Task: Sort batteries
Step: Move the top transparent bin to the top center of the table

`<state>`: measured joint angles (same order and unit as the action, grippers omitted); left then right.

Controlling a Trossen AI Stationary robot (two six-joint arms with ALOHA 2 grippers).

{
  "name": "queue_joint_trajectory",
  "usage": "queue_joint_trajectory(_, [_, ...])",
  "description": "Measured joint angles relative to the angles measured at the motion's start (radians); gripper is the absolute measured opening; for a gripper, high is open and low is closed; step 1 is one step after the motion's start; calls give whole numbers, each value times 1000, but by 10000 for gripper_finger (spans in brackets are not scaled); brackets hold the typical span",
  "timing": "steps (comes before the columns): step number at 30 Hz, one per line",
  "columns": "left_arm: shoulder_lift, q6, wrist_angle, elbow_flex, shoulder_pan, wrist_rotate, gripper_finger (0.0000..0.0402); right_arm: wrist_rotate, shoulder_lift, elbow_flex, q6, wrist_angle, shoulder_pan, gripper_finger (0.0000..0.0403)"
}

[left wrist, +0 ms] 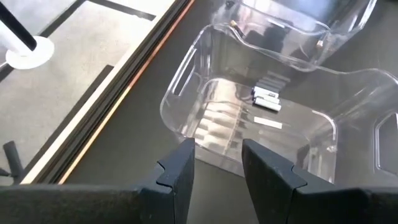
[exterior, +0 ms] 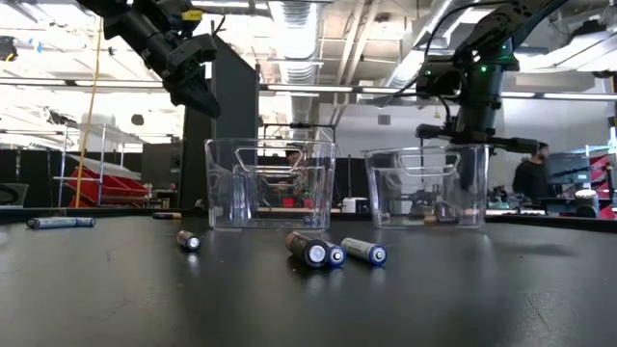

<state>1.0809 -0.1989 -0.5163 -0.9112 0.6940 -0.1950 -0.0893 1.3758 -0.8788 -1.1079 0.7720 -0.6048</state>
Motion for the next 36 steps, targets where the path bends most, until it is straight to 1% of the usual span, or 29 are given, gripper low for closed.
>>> queue_joint_trajectory(5, [0, 55, 0, 0, 0, 1, 128, -12, 0, -33, 89, -10, -14, 6])
queue_joint_trajectory(9, [0, 113, 0, 0, 0, 1, 128, -12, 13, -59, 120, -10, 7, 6])
queue_joint_trajectory(12, [0, 145, 0, 0, 0, 1, 128, -8, 52, -85, 137, -6, 36, 6])
queue_joint_trajectory(18, [0, 221, -1, 0, 0, 1, 128, 34, 166, -155, 120, 31, 107, 6])
queue_joint_trajectory(21, [0, 225, -2, 0, 0, 1, 128, 36, 199, -175, 86, 32, 131, 6])
queue_joint_trajectory(26, [0, 226, -13, 0, 0, 1, 128, 22, 197, -180, 14, 52, 156, 6])
queue_joint_trajectory(36, [0, 158, -18, 0, 0, 1, 128, 6, 182, -180, -2, 75, 161, 6])
